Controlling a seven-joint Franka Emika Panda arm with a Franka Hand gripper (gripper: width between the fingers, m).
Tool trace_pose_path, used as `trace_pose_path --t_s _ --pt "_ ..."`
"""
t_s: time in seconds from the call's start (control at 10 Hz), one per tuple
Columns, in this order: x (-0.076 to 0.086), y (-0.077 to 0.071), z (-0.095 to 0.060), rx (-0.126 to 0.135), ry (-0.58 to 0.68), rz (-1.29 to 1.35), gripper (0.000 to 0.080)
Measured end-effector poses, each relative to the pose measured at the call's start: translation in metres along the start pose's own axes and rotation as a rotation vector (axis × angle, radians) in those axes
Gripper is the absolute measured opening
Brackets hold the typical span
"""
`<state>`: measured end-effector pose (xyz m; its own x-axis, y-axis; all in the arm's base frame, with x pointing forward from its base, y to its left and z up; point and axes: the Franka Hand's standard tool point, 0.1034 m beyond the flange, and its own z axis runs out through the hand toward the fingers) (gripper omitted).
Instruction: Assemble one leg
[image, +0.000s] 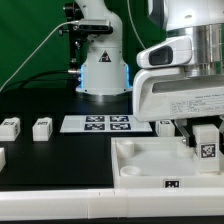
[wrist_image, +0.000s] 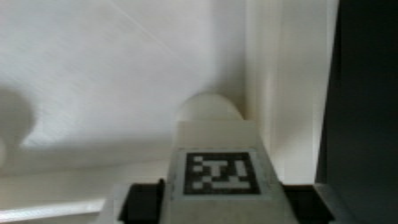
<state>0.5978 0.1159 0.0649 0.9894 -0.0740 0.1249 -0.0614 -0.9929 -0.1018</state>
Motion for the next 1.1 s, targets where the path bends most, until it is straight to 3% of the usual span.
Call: trace_pose_path --t_s 0.4,0.7,0.9,1.1 --pt "0.0 -0.0003 0.0 0.001 0.0 0.09 0.0291" --pt "-0.0006 -0.001 0.0001 0.011 0.007 0.531 0.0291" --pt "-0.0005 -0.002 0.0008 0.039 0.019 0.825 0.0292" --pt "-0.0013 -0.0056 0.0013 0.047 0.016 1.081 0.0293"
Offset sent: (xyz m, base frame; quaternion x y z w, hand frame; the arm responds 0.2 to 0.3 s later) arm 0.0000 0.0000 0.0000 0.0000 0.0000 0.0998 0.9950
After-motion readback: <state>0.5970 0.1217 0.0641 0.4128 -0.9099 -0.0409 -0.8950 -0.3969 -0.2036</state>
